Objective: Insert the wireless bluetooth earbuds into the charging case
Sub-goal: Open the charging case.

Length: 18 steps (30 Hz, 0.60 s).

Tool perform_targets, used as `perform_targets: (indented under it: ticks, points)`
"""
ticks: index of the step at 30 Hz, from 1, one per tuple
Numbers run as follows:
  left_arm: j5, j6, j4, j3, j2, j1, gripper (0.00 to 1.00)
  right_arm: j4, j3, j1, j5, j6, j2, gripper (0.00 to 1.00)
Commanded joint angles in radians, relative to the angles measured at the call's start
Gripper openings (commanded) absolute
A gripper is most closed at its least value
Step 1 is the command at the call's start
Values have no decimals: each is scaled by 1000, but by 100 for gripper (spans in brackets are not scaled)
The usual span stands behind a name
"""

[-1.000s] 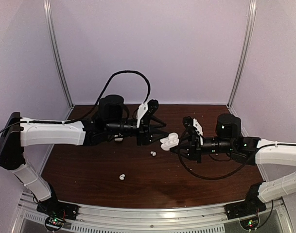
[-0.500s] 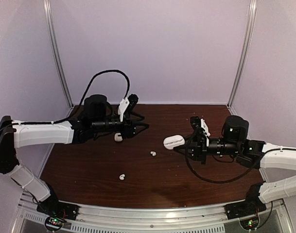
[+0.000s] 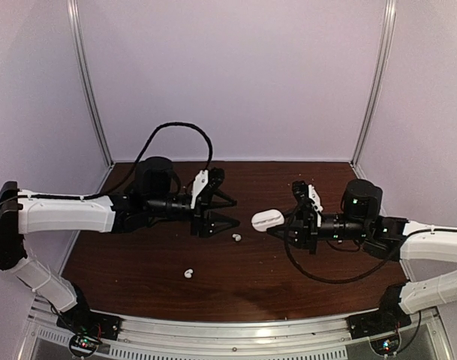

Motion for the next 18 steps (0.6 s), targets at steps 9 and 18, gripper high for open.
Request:
perform_targets:
  ticks: [9, 18]
  points:
    - [-10, 59, -12, 161, 77, -105, 63, 9, 27, 7, 5, -7, 33, 0]
    - [-19, 114, -75, 204, 110, -149, 67, 7, 30, 9, 11, -8, 37, 0]
